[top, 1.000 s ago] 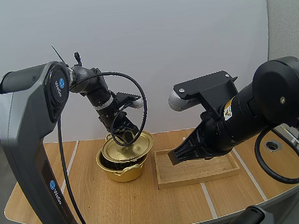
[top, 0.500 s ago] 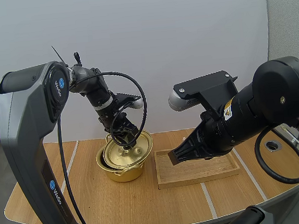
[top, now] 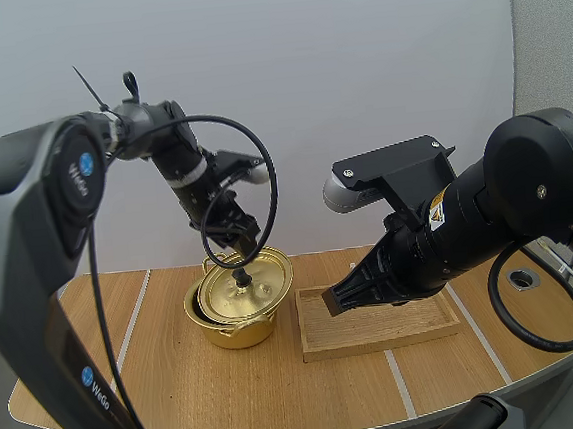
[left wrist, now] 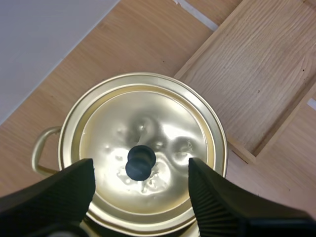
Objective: Open the pot, put the grape inside, and close it
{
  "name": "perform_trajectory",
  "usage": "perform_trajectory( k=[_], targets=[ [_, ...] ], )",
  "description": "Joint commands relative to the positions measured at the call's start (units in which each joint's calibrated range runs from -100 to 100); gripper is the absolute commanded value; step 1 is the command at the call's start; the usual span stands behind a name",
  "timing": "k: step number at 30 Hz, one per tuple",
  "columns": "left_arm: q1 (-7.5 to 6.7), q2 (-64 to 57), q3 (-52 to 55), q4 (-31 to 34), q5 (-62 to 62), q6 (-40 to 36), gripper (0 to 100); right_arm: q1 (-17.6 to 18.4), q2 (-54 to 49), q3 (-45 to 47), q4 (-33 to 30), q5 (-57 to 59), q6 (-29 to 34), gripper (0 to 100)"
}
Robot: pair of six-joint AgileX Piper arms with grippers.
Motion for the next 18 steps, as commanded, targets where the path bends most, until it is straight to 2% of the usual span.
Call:
perform_trajectory(
  k=[1,10,18],
  targets=[
    [-0.15,-6.44,-0.11,2.44,2.86,0.12,89,-0.16,-0.65,0.21,0.16,0.00,-0.37,0],
    [-0.15,-16.91,-0.11,3.54,2.86,0.12,89,-0.16,-0.65,0.21,0.16,0.00,-0.37,0],
    [-0.15,-18.36,-0.11,4.11,2.86,0.12,89,-0.16,-0.65,0.21,0.16,0.00,-0.37,0]
  ],
)
